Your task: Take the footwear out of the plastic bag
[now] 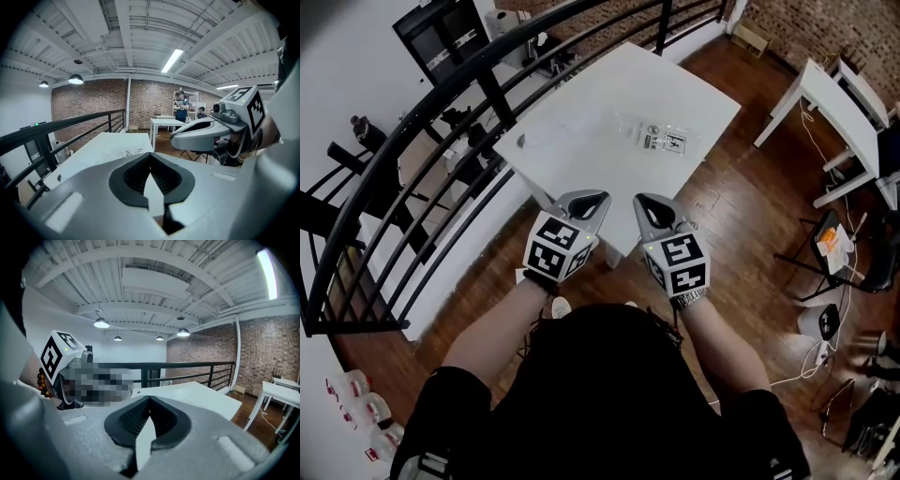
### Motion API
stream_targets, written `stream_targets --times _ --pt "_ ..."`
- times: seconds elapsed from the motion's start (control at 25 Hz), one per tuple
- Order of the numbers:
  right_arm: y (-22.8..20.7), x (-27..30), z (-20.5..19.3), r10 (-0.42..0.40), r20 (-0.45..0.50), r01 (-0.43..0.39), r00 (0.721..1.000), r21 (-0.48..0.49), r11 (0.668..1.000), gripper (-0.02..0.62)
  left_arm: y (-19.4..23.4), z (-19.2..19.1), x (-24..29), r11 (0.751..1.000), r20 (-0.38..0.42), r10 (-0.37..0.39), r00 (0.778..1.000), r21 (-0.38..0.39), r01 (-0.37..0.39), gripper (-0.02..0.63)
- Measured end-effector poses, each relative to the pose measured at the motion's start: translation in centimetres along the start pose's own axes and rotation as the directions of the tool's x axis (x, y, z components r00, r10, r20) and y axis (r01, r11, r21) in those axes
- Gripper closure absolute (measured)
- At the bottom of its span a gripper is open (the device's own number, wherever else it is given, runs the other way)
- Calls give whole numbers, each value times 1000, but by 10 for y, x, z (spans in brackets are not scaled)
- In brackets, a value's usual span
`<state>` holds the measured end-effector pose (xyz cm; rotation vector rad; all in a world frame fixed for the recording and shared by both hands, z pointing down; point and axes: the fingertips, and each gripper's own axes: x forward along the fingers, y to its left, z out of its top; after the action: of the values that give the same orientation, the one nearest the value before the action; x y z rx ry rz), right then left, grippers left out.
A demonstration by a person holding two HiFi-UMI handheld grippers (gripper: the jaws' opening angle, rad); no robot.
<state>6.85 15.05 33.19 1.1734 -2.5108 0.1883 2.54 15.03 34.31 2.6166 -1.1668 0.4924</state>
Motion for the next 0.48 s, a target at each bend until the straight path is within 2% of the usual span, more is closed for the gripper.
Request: stream_targets --times 0.16,0.48 --pt "8 3 6 -25 13 25 1000 4 1000 603 6 3 -10 999 9 -21 1000 27 21 589" --pt "28 9 8 -53 0 53 999 1 999 603 16 -6 -22 998 5 -52 999 27 52 589"
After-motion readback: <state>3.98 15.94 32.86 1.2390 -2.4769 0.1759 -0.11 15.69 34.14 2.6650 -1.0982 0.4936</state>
